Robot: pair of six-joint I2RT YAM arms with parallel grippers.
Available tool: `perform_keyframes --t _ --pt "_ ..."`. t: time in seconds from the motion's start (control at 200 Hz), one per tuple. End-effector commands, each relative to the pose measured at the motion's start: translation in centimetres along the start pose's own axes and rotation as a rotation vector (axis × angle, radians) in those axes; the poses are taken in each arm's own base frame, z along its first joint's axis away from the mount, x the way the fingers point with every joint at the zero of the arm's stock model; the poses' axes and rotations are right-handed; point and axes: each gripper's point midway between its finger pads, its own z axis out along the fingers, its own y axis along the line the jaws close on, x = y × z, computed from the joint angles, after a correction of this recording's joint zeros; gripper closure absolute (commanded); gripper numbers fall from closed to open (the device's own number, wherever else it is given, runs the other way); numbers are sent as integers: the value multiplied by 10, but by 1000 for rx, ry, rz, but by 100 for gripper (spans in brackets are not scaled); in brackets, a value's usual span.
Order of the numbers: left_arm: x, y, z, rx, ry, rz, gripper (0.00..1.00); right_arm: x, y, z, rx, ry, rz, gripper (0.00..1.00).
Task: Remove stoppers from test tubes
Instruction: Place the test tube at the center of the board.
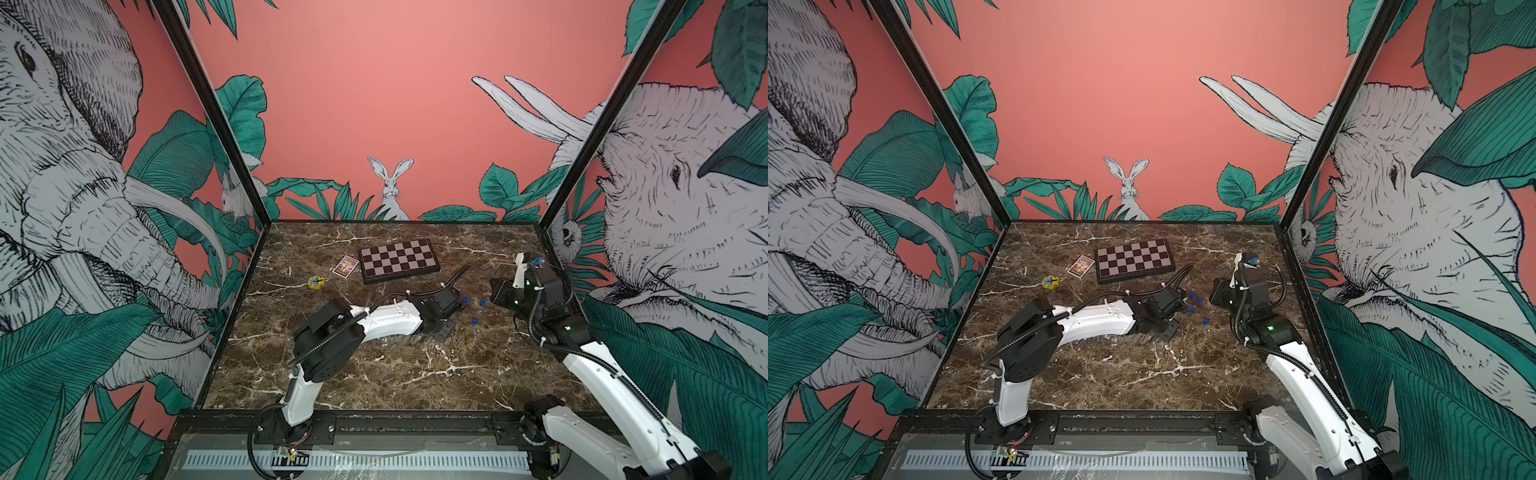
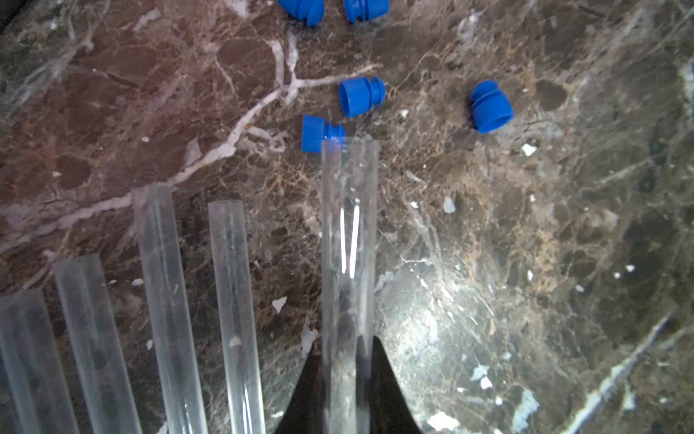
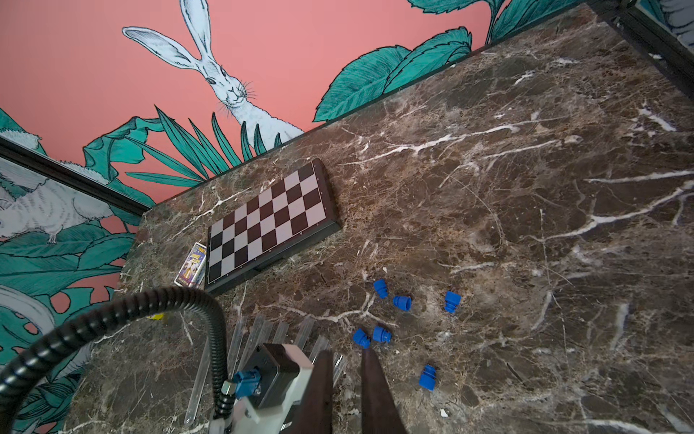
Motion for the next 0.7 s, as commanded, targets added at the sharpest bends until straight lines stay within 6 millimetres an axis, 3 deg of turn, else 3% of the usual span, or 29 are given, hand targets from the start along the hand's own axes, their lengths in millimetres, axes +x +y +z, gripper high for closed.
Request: perform_keyframes --t 0.0,0.575,0.695 --pt "8 3 0 -42 39 -4 100 -6 2 0 -8 -23 -1 100" --pt "36 15 23 -126 111 -27 100 1 -5 7 3 -10 9 100" --pt "40 15 26 -125 124 -26 96 1 -5 7 3 -12 12 100"
